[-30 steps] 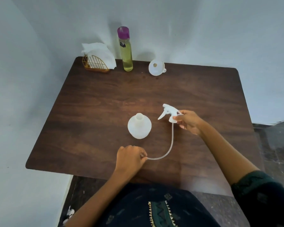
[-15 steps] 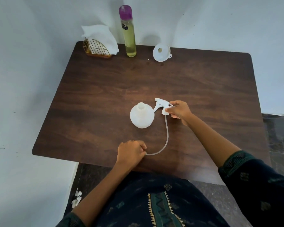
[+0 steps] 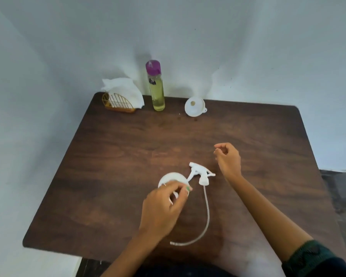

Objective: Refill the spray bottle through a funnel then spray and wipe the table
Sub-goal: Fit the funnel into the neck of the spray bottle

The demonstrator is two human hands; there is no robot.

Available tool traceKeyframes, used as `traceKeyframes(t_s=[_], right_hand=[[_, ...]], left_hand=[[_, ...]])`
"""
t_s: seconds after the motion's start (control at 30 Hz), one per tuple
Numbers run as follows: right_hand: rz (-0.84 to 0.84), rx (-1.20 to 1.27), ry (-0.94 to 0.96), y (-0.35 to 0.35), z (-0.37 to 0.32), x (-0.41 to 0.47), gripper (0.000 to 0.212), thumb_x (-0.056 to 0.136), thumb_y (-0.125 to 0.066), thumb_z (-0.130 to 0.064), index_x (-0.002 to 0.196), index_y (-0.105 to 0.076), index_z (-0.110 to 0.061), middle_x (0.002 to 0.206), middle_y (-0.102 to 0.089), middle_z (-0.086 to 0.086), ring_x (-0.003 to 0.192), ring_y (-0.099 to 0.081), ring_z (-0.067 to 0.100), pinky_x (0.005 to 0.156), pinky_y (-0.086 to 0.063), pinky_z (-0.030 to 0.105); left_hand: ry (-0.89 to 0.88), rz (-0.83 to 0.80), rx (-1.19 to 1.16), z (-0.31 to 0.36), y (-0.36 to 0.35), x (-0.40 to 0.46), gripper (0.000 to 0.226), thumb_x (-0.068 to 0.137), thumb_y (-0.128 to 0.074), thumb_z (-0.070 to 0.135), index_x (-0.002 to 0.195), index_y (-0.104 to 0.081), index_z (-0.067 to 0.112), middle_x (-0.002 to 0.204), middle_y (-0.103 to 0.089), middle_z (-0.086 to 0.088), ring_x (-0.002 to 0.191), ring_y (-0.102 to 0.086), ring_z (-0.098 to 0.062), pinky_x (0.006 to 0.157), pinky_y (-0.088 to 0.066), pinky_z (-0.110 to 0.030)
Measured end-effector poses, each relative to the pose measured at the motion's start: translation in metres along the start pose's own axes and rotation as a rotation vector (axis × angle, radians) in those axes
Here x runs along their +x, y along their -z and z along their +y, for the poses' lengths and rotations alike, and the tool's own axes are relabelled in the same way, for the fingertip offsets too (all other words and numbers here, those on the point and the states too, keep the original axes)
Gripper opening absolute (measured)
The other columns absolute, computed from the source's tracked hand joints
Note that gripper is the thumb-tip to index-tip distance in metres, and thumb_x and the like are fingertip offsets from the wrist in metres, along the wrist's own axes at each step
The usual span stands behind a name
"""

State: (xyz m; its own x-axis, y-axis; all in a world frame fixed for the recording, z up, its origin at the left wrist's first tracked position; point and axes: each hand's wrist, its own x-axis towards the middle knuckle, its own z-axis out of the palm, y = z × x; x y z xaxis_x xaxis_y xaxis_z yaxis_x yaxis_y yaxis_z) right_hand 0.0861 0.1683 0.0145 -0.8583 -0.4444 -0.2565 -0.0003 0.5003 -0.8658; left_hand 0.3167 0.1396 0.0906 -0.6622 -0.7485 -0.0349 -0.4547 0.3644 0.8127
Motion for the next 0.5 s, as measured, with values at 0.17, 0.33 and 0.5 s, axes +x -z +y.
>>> traceKeyframes(t_s=[0.17, 0.33, 0.5], right_hand=[[0.05, 0.073, 0.161, -0.017, -0.038, 0.033, 0.023, 0.086, -0.049, -0.004, 0.091, -0.063, -0.021, 0.082, -0.064, -0.007, 0.074, -0.059, 0.013, 0.072, -0.048, 0.031], [0.086, -0.067, 0.228, -0.039, -0.063, 0.08, 0.021, 0.086, -0.049, -0.006, 0.101, -0.063, -0.011, 0.1, -0.063, 0.002, 0.09, -0.057, 0.014, 0.083, -0.043, 0.028], [0.02, -0.33, 0.173, -0.055, -0.065, 0.129, 0.047, 0.084, -0.055, -0.015, 0.13, -0.048, -0.017, 0.134, -0.046, 0.007, 0.124, -0.043, 0.025, 0.096, -0.038, 0.037]], left_hand=[[-0.03, 0.097, -0.119, 0.017, 0.015, 0.111, 0.023, 0.09, -0.046, 0.041, 0.096, -0.067, 0.036, 0.081, -0.068, 0.015, 0.071, -0.062, -0.007, 0.067, -0.052, -0.032], [0.054, 0.035, -0.106, -0.009, -0.017, 0.215, 0.033, 0.092, -0.052, 0.036, 0.121, -0.059, 0.023, 0.118, -0.061, 0.002, 0.096, -0.06, -0.009, 0.09, -0.051, -0.038], [0.172, -0.072, -0.051, -0.042, -0.059, 0.281, 0.063, 0.092, -0.055, 0.026, 0.148, -0.029, 0.014, 0.152, -0.032, -0.011, 0.135, -0.04, -0.024, 0.111, -0.036, -0.042]])
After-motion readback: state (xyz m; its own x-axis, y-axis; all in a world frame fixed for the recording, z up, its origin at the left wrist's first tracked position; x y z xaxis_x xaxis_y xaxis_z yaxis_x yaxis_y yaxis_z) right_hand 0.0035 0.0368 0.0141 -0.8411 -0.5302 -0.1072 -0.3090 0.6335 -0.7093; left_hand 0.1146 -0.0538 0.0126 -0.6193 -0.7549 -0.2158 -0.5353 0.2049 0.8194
